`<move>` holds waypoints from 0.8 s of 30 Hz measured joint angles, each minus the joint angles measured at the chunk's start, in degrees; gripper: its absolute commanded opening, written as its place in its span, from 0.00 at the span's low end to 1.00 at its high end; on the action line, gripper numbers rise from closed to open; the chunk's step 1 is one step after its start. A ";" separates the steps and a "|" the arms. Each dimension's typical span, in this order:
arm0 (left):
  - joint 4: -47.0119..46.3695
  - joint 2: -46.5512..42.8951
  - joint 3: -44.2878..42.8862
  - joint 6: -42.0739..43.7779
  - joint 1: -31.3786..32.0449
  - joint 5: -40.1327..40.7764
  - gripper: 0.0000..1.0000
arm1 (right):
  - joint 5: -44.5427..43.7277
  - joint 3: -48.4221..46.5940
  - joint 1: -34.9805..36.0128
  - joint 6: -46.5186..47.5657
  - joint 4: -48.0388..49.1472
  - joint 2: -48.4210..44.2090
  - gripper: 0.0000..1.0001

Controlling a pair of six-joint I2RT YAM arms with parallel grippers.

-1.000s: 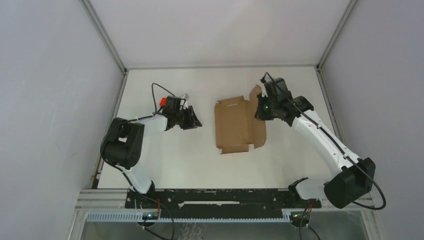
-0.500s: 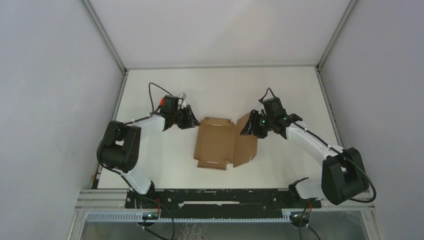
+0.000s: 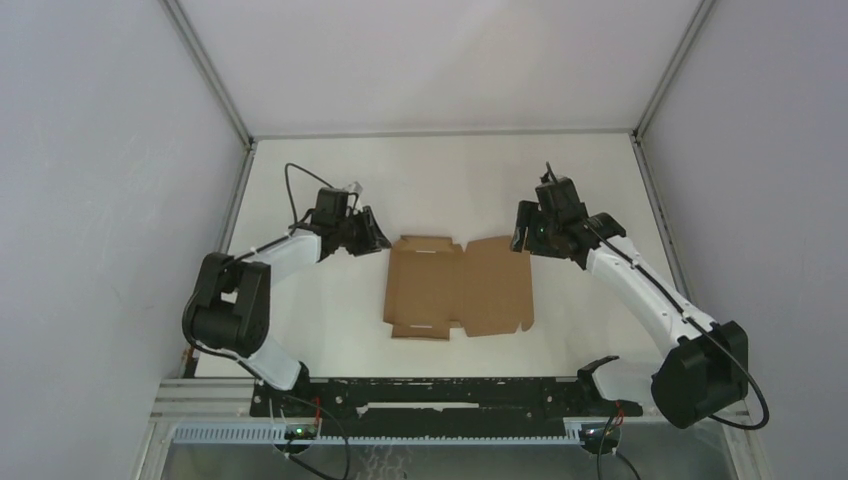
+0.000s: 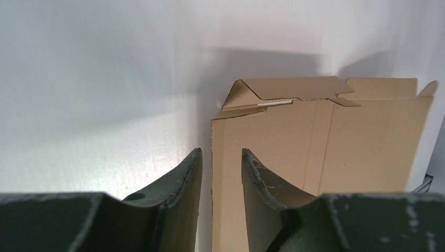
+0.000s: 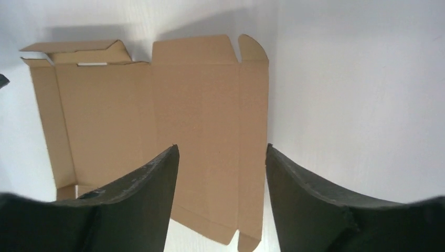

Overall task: Fold the paper box
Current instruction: Fold the paper box at the center of the board.

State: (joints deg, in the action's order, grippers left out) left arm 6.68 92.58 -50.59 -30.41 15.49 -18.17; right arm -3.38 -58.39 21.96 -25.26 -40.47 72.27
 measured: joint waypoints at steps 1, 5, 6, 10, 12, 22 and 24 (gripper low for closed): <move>0.17 -0.52 0.02 0.00 -0.24 0.13 0.38 | -1.11 -0.81 0.26 0.68 -0.85 -0.52 0.52; 0.57 -3.58 0.55 0.00 -0.90 1.18 0.38 | -0.02 -2.29 2.84 1.86 -0.90 -1.73 0.29; 0.66 -4.39 0.72 0.00 -1.01 1.49 0.37 | 1.25 -2.36 3.91 1.99 -0.59 -1.64 0.23; 0.98 -7.02 1.90 -0.07 -1.55 2.97 0.33 | 8.63 -2.49 8.68 1.70 1.68 2.58 0.15; 1.22 -7.54 2.82 -0.13 -1.75 3.69 0.23 | 11.67 -1.62 10.25 1.49 3.63 5.86 0.11; 3.87 -7.72 6.78 -1.73 -1.77 7.56 0.09 | 20.00 13.79 9.31 -2.43 14.86 11.23 0.06; 3.96 -7.45 6.78 -2.08 -1.51 7.82 0.08 | 21.38 16.35 8.35 -3.56 18.16 11.47 0.05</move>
State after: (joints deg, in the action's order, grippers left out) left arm 10.63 85.12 -43.81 -32.49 13.98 -10.35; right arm 18.00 -42.04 30.30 -28.82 -22.31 83.74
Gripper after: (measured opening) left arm 0.091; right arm 0.071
